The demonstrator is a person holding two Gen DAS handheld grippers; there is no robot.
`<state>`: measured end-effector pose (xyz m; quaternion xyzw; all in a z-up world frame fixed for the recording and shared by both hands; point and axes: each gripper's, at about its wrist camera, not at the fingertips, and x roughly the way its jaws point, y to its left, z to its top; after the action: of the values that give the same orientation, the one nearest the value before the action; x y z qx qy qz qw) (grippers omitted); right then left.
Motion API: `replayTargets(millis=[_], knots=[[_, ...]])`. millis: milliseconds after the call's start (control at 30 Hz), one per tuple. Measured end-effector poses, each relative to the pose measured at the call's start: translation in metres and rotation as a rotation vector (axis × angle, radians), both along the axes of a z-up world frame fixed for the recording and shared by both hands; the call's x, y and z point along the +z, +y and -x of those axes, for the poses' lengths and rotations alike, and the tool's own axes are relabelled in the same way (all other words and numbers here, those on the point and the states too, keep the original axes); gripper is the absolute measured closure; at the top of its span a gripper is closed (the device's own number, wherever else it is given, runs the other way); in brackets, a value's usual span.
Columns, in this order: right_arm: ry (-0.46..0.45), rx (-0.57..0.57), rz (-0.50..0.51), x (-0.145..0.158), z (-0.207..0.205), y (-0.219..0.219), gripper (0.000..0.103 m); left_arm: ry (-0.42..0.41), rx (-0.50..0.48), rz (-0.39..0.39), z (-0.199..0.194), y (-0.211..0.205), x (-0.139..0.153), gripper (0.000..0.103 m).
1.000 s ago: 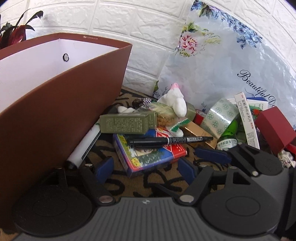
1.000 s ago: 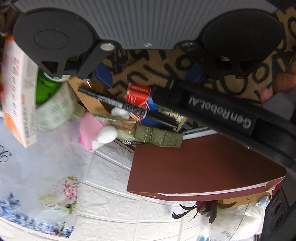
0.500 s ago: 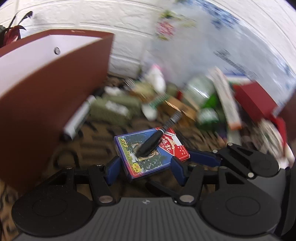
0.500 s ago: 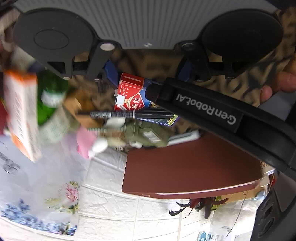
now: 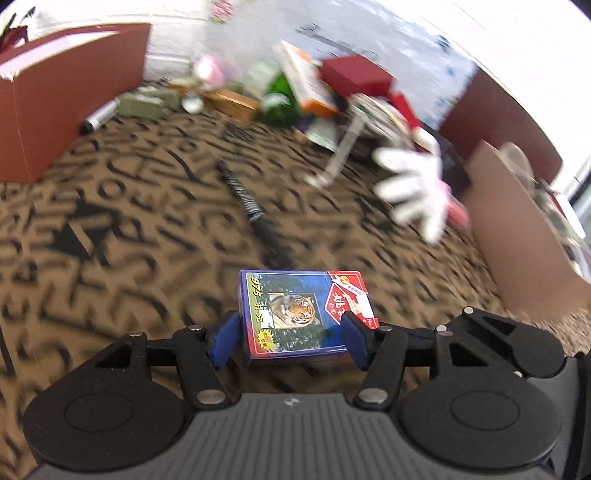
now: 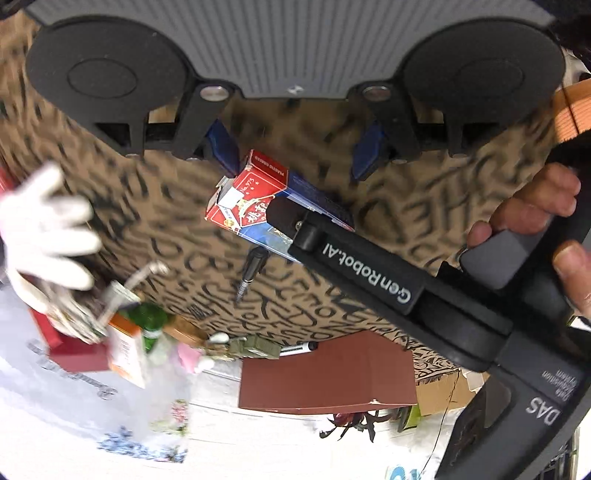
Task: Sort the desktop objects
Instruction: 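Close both grippers on the playing card box and lift it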
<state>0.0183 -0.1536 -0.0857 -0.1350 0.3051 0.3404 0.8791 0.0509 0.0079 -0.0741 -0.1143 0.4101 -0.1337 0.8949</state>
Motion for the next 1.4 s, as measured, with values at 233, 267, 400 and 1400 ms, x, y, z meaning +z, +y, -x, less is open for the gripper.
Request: replayTargets(millis=[233,267,400,1400], knots=[[-0.002,0.027,0.010,0.004,0.060,-0.031,0.037,0.021,-0.071,-0.009,0.034,-0.015,0.009,0.042],[-0.022,0.018,0.017,0.005,0.062,-0.035,0.037,0.025,-0.073,-0.001,0.039,-0.012,0.010,0.042],[-0.084,0.018,0.050,0.010,0.046,-0.042,0.035,0.046,-0.038,-0.016,0.064,-0.006,0.011,0.042],[0.030,-0.115,-0.002,0.003,0.049,-0.007,0.031,0.077,0.056,0.060,0.033,-0.016,0.003,0.063]])
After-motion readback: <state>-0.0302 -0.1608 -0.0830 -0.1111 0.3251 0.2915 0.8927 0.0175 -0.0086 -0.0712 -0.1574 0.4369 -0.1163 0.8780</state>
